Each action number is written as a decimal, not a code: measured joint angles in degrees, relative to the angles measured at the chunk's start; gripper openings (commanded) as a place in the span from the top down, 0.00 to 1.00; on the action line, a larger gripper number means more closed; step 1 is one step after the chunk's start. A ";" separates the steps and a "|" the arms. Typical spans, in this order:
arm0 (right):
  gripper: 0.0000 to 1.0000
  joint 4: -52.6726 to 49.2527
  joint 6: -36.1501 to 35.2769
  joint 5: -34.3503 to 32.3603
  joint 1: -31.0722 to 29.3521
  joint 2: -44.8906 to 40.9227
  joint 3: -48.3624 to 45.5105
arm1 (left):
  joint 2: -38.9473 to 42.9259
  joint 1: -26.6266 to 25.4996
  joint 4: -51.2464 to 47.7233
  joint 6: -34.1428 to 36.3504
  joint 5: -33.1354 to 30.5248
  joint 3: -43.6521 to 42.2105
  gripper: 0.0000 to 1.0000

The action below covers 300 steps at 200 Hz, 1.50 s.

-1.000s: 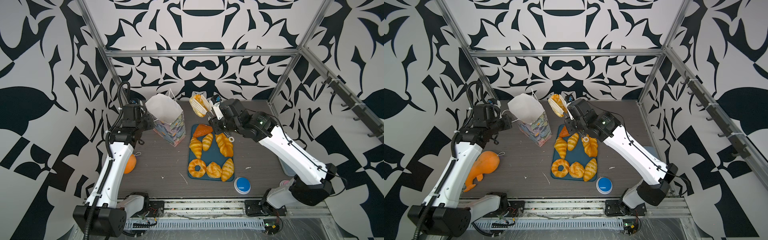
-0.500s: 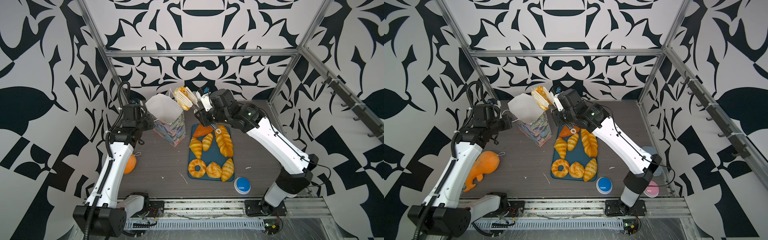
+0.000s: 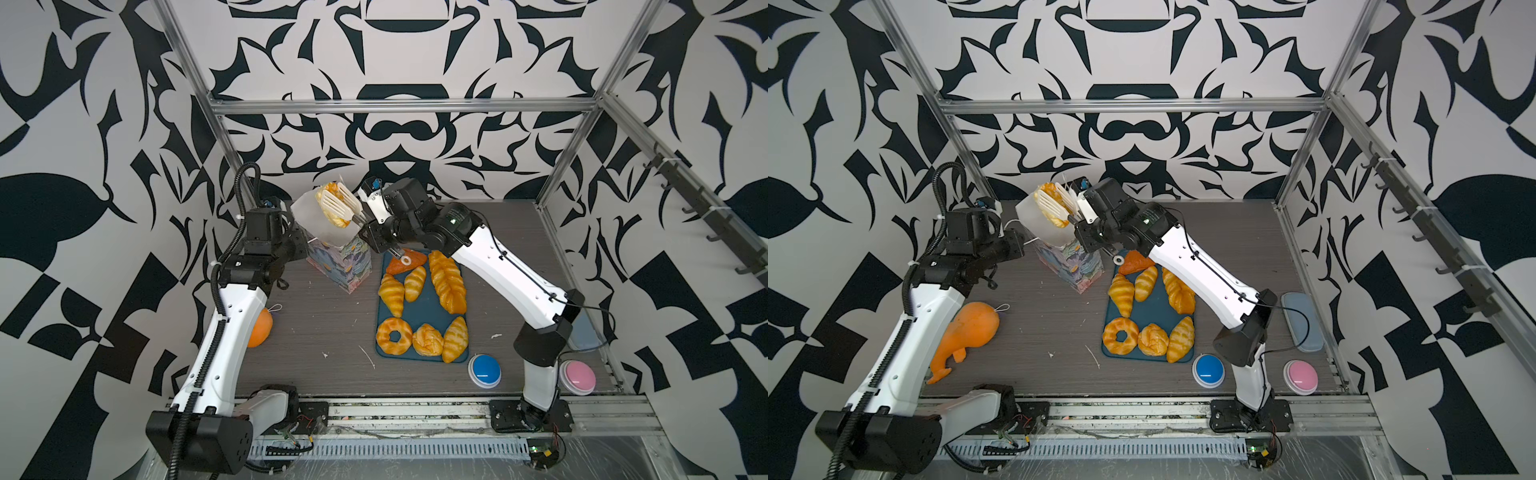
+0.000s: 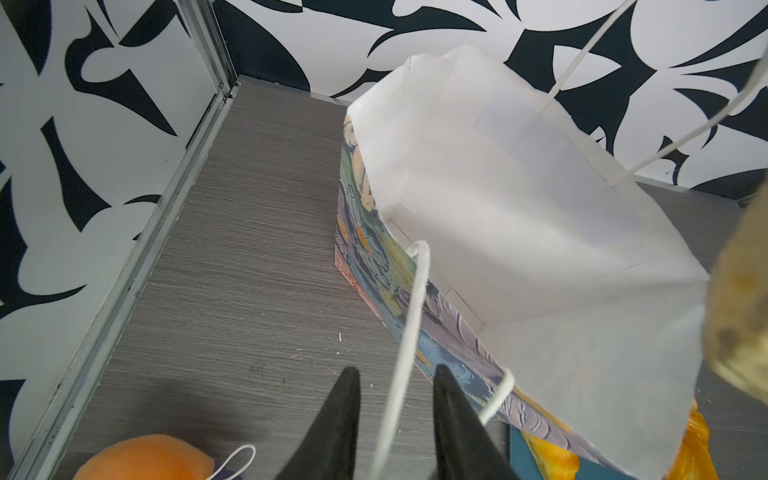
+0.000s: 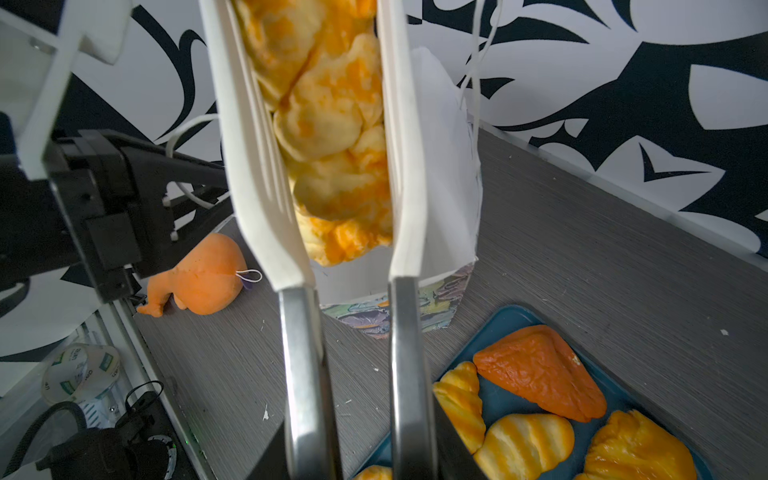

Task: Place the fake bread into the paper bag
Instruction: 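Open the tongs with the right gripper to drop the bread into the bag, then swing the empty tongs back over the bread tray with the right gripper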

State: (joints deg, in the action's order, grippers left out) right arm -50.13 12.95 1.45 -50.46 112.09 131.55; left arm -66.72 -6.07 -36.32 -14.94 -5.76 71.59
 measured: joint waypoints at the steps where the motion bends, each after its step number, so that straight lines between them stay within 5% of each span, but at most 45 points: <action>1: 0.62 0.00 0.02 -0.02 0.00 0.13 0.13 | 0.00 0.00 0.00 0.00 0.00 0.00 0.66; 68: 0.60 -2.84 0.66 -0.24 0.02 6.88 5.22 | 0.00 0.00 0.00 0.00 0.48 0.00 0.65; 205: 0.44 -4.02 1.25 -0.37 0.00 7.32 4.24 | -0.15 0.00 0.00 0.00 1.07 0.00 0.65; 300: 0.46 -4.70 1.07 -1.29 0.02 5.84 3.52 | -0.20 0.00 0.00 -0.09 1.09 0.00 0.74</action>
State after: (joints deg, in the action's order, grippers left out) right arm -54.83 14.02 0.16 -50.43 117.93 135.06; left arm -66.92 -6.07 -36.32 -15.03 -4.67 71.59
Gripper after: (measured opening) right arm 0.543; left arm 0.274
